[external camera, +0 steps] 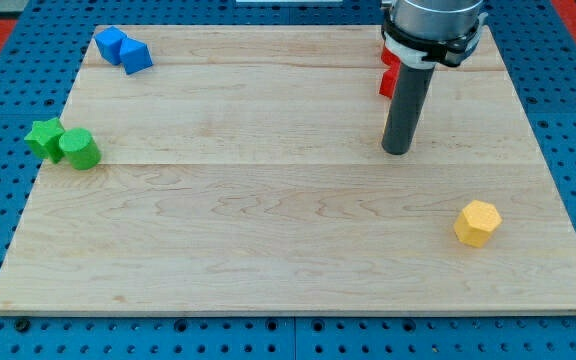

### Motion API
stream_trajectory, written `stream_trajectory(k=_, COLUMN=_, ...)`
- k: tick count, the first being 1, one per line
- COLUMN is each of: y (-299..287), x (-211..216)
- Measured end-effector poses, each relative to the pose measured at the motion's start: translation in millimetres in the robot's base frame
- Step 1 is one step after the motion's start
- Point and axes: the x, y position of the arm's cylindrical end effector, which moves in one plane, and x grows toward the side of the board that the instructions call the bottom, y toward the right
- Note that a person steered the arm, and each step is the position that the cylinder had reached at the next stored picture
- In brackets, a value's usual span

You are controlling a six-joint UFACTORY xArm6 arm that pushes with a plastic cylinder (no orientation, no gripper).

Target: Separate green circle from green star

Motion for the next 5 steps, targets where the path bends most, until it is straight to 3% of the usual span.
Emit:
stream_trajectory(k=1, y=-19, x=34)
stream_trajectory(k=2, y=-64, x=95)
stream_trajectory(k=3, y=-175, x=131)
stream_trajectory(k=4, y=-295, x=135)
stream_trajectory(k=5, y=-390, x=112)
